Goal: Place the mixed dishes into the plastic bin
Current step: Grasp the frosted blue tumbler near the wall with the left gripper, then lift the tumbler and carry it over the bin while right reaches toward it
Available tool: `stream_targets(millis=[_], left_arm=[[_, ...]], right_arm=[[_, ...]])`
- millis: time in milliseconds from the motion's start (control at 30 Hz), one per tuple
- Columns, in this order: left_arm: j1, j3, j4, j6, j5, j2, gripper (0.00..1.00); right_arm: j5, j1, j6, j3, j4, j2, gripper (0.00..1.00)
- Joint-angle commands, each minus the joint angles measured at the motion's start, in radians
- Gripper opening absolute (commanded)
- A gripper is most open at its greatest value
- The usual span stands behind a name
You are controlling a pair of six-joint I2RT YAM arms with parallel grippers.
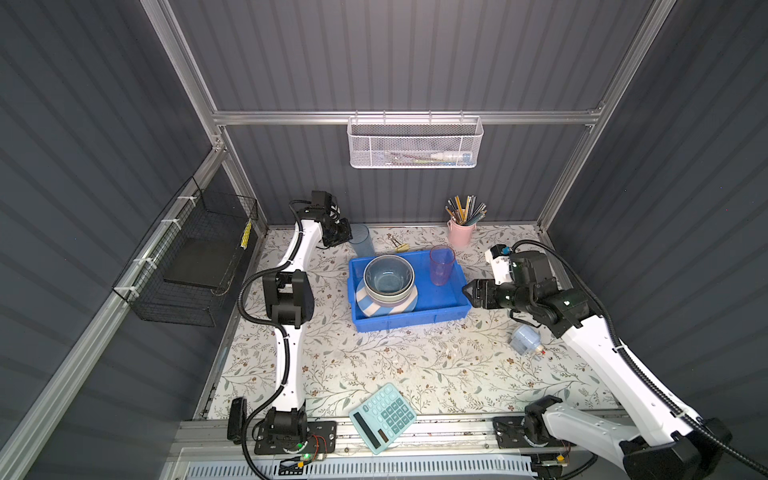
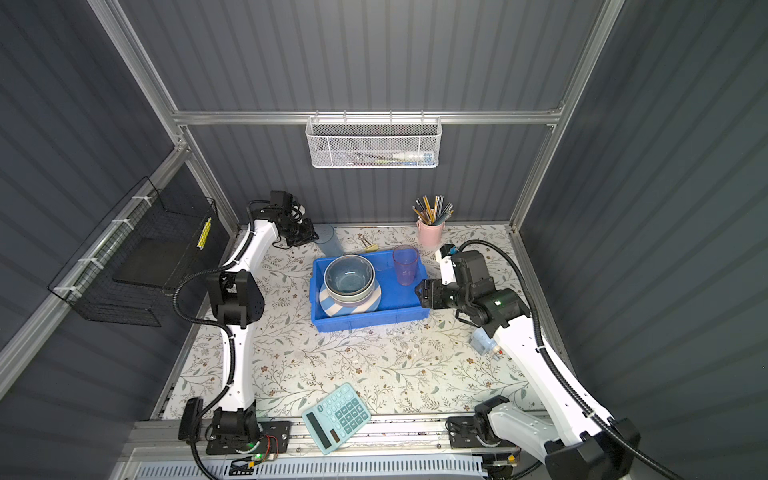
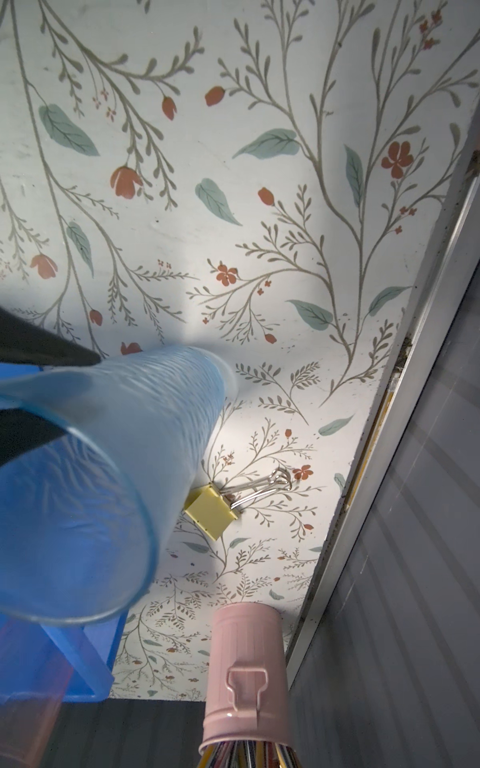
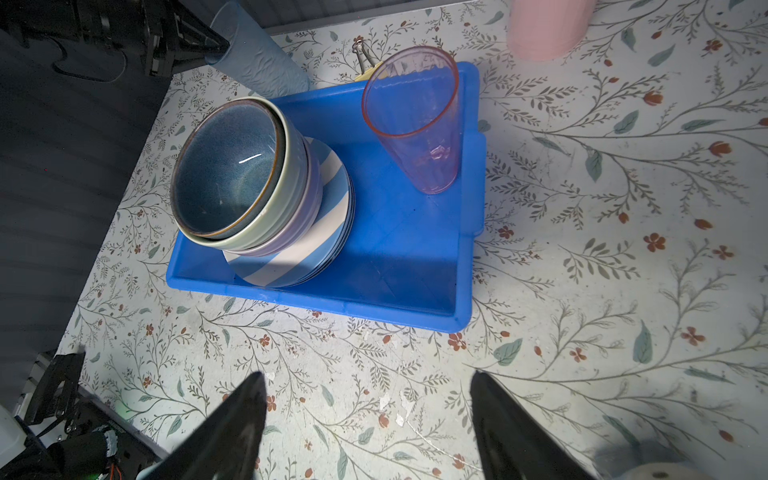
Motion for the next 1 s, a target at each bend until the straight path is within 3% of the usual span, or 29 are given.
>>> stream_targets(millis=[0,500,833,967], left_arm=[[-0.007,-0.014,-0.017,0.013,0.004,-0.023,0.15],[-0.005,-0.031,-0.019,0.013,0.004,-0.114,0.04],[-0.007,-0.105,-0.018,0.016,-0.051,-0.315,0.02],[-0.024,-0.192,0.003,0.019,-0.159,-0.435,0.01]], right_arm=[[0.005,-0.002,0.002,0.004,-0.001,0.001,0.78],[-0.018,-0.001,0.002,0.007,0.009,-0.015,0.78],[-0.036,0.051,-0.011,0.083,0.035,0.033,0.78],[-0.026,0.089,-0.018,0.149,0.037,0.091,0.77]])
